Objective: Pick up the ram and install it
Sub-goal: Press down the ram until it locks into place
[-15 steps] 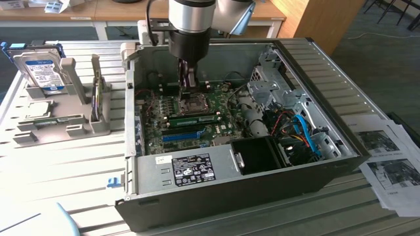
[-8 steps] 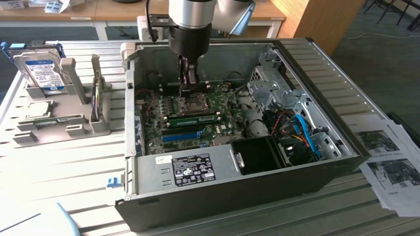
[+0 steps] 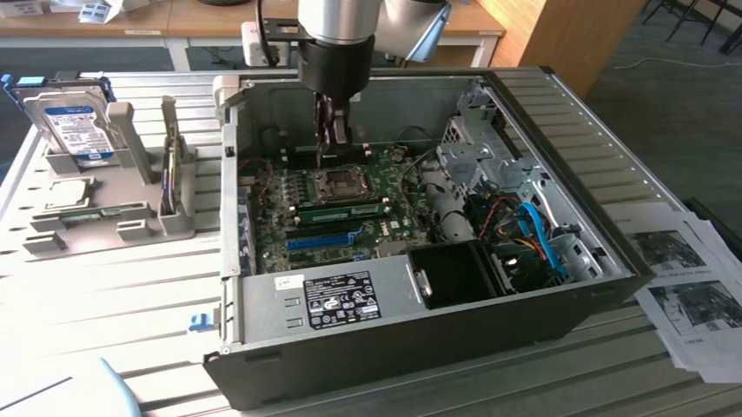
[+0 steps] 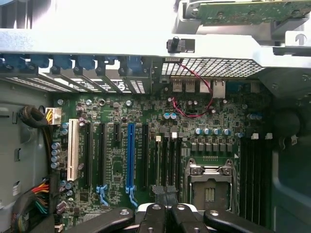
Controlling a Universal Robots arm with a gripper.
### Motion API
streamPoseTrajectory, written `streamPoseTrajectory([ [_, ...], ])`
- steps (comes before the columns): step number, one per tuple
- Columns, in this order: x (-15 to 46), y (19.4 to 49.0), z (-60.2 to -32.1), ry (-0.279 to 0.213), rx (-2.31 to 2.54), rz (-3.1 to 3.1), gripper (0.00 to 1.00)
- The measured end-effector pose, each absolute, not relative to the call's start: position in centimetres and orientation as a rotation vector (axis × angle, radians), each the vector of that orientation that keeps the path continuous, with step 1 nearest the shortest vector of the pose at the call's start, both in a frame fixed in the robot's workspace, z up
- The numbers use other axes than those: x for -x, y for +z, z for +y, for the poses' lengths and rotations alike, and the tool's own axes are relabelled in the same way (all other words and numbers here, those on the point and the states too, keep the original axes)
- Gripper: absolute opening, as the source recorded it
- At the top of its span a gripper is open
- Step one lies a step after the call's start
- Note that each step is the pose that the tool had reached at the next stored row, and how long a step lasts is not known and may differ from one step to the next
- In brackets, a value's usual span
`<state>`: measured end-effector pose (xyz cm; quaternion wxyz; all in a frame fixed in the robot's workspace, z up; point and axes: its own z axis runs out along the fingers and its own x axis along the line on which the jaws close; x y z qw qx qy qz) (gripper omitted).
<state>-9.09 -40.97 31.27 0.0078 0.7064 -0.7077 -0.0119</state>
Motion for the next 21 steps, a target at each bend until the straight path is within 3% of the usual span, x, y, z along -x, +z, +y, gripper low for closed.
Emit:
streamPoseTrajectory([
  [21, 9.1, 33.0, -41.0, -0.038, -2.208, -2.213, 0.09],
])
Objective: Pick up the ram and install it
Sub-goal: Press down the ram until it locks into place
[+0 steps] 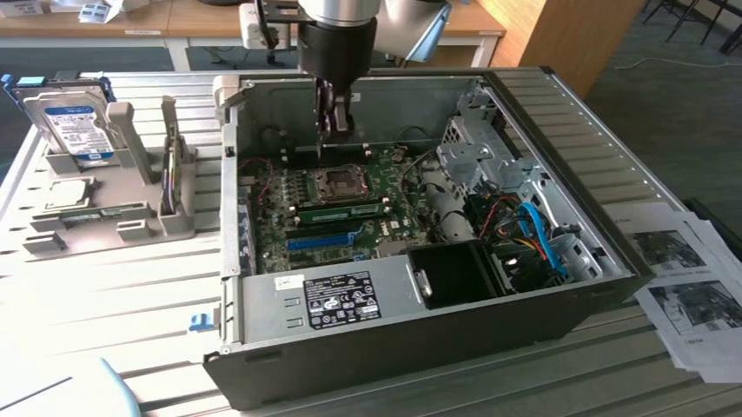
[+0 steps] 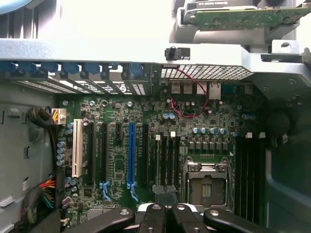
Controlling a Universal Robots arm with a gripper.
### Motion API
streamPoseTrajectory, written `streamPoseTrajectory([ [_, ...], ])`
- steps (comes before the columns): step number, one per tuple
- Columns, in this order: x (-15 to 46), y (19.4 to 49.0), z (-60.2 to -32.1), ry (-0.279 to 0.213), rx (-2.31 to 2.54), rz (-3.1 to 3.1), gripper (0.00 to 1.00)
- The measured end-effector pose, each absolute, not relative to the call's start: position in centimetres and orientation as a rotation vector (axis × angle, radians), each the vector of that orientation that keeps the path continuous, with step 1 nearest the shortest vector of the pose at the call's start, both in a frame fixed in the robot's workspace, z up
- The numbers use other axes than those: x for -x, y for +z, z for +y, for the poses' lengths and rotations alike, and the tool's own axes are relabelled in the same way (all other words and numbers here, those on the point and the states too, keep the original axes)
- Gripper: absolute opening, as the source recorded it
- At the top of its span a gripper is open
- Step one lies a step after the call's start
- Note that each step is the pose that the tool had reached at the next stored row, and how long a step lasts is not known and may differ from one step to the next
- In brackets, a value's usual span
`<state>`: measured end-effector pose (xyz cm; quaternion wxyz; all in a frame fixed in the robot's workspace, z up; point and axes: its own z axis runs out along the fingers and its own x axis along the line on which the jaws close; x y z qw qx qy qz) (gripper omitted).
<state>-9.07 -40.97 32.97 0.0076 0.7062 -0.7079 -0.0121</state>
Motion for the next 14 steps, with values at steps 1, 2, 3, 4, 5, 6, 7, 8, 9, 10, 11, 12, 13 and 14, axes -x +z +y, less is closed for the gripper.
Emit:
streamPoseTrajectory([
  [1, 9.1, 33.1, -41.0, -0.038, -2.208, -2.213, 0.09],
  [2, 9.1, 33.2, -41.0, -0.038, -2.208, -2.213, 0.09],
  [3, 9.1, 33.4, -41.0, -0.038, -2.208, -2.213, 0.09],
  [4, 9.1, 33.6, -41.0, -0.038, -2.208, -2.213, 0.09],
  [5, 9.1, 33.7, -41.0, -0.038, -2.207, -2.213, 0.09],
  [6, 9.1, 33.9, -41.0, -0.038, -2.207, -2.214, 0.09],
  [7, 9.1, 34.0, -41.0, -0.038, -2.207, -2.214, 0.09],
  [8, 9.1, 34.2, -41.0, -0.038, -2.207, -2.214, 0.09],
  [9, 9.1, 34.3, -41.0, -0.038, -2.207, -2.214, 0.09],
  [10, 9.0, 34.5, -41.0, -0.038, -2.207, -2.214, 0.09],
  [11, 9.0, 34.6, -41.0, -0.038, -2.207, -2.214, 0.09],
  [12, 9.0, 34.7, -41.0, -0.038, -2.206, -2.215, 0.09],
  [13, 9.0, 34.9, -41.0, -0.038, -2.206, -2.215, 0.09],
  [14, 9.0, 35.0, -41.0, -0.038, -2.206, -2.215, 0.09],
])
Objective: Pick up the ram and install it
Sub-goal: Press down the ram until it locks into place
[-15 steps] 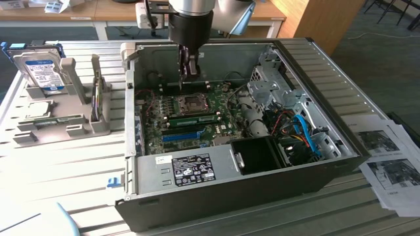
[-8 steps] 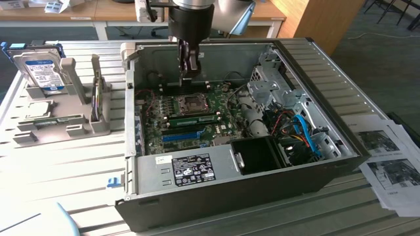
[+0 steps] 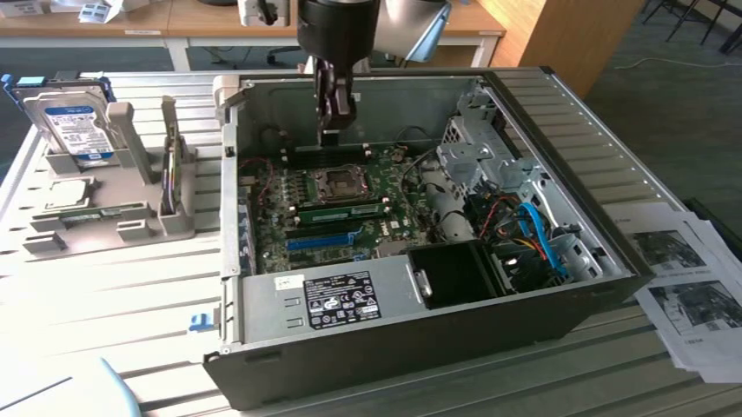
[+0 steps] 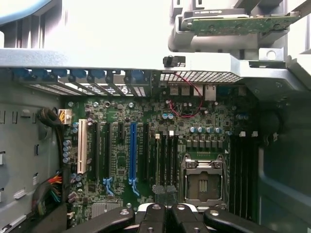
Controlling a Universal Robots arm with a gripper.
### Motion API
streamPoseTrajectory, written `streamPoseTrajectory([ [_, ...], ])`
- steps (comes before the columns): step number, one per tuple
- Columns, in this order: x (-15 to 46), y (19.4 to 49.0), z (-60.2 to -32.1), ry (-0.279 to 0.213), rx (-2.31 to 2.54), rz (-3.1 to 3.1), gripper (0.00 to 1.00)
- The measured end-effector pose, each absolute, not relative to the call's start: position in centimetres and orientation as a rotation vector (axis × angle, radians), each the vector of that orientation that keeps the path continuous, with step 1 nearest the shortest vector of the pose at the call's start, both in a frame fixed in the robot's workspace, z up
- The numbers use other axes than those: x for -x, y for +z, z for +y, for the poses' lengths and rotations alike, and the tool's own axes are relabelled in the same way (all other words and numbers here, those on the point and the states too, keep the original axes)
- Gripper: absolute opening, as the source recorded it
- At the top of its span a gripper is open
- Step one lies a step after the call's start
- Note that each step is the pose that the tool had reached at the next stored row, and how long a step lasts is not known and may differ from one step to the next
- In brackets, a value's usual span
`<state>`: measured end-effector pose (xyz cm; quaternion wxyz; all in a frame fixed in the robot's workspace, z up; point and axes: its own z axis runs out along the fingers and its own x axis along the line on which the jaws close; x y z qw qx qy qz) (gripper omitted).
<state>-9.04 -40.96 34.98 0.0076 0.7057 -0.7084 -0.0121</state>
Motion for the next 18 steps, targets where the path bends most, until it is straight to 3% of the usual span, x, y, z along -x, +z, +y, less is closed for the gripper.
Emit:
streamPoseTrajectory([
  [18, 8.74, 35.91, -40.96, -0.038, -2.205, -2.216, 0.09],
])
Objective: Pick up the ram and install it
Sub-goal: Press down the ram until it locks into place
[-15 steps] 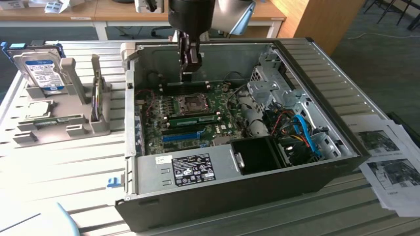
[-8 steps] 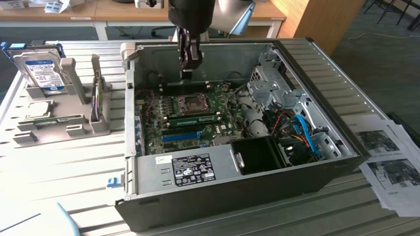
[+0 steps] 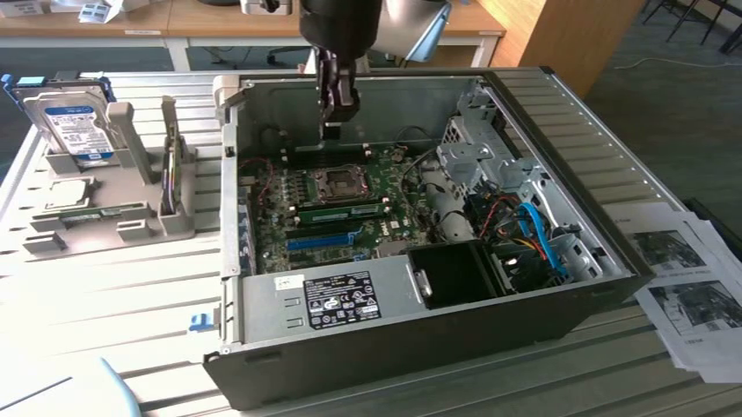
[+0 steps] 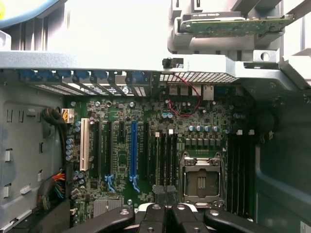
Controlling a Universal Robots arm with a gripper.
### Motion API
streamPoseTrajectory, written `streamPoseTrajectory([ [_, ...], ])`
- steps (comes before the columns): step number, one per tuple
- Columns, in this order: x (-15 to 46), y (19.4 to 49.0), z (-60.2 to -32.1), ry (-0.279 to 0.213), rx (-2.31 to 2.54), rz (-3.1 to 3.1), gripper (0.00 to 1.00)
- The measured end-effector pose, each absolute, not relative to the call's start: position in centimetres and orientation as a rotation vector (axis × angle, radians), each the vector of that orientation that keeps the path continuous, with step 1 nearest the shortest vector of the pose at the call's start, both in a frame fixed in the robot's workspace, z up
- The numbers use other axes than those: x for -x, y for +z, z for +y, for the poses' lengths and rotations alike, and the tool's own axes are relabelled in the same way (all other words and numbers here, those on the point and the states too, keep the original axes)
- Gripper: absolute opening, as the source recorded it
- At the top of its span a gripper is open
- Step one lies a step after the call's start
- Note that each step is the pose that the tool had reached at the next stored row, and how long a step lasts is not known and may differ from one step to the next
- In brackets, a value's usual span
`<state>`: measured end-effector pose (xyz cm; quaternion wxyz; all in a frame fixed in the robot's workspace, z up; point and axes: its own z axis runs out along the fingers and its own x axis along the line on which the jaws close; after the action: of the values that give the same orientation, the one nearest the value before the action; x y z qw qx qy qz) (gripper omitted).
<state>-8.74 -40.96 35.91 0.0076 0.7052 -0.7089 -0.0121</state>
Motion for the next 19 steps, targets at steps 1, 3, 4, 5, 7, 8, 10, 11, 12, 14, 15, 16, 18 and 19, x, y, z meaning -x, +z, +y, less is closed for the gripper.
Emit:
streamPoseTrajectory([
  [1, 8.6, 35.9, -41.0, -0.038, -2.205, -2.216, 0.09],
  [3, 8.3, 35.9, -41.0, -0.038, -2.205, -2.216, 0.09],
  [4, 8.1, 35.9, -41.0, -0.038, -2.205, -2.216, 0.09],
  [5, 8.0, 35.9, -41.0, -0.038, -2.205, -2.216, 0.09],
  [7, 7.7, 35.9, -41.0, -0.038, -2.205, -2.216, 0.09],
  [8, 7.5, 35.9, -41.0, -0.038, -2.205, -2.216, 0.09],
  [10, 7.2, 35.9, -41.0, -0.038, -2.205, -2.216, 0.09],
  [11, 7.1, 35.9, -41.0, -0.038, -2.205, -2.216, 0.09],
  [12, 6.9, 35.9, -41.0, -0.038, -2.205, -2.216, 0.09],
  [14, 6.7, 35.9, -41.0, -0.038, -2.205, -2.216, 0.09],
  [15, 6.6, 35.9, -41.0, -0.038, -2.205, -2.216, 0.09],
  [16, 6.4, 35.9, -41.0, -0.038, -2.205, -2.216, 0.09],
  [18, 6.2, 35.9, -41.0, -0.038, -2.205, -2.216, 0.09],
  [19, 6.0, 35.9, -41.0, -0.038, -2.205, -2.216, 0.09],
])
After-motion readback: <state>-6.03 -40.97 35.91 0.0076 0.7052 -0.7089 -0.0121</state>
